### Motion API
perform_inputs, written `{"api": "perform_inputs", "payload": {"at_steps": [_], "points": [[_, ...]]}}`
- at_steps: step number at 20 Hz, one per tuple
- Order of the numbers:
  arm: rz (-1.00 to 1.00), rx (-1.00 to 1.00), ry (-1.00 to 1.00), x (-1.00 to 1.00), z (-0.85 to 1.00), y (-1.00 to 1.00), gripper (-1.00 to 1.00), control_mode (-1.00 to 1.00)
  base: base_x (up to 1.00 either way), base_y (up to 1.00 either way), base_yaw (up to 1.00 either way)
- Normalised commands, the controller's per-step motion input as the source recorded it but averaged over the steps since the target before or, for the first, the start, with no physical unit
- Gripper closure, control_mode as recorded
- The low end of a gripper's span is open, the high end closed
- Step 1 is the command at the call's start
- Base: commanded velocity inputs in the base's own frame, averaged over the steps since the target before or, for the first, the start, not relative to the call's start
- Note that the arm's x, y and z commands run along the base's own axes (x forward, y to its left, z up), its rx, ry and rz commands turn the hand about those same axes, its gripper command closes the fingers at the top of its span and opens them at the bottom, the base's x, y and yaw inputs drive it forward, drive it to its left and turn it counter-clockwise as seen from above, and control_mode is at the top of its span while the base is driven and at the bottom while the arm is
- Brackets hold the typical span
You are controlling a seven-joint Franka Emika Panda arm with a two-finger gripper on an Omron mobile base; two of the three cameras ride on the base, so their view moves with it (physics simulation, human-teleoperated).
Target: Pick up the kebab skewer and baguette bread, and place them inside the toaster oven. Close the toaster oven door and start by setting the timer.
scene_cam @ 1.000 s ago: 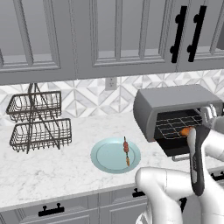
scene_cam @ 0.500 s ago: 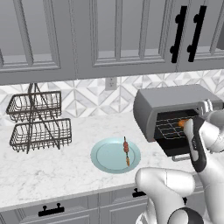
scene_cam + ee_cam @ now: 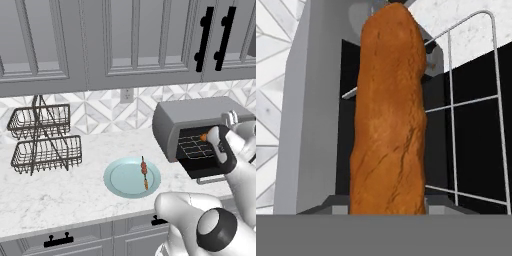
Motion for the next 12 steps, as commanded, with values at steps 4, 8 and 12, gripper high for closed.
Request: {"api": "perform_inputs", "payload": {"at_steps": [4,8,12], "points": [[0.02,0.00,0.00,0.31,0.00,0.00,1.00,-1.00,0.00,0.00,0.00],[0.00,0.00,0.00,0.25,-0.11,0.00,1.00,-1.00,0.00,0.00,0.00],[0.00,0.00,0.01,0.06,-0.24,0.00,1.00,-1.00,0.00,0.00,0.00]]}}
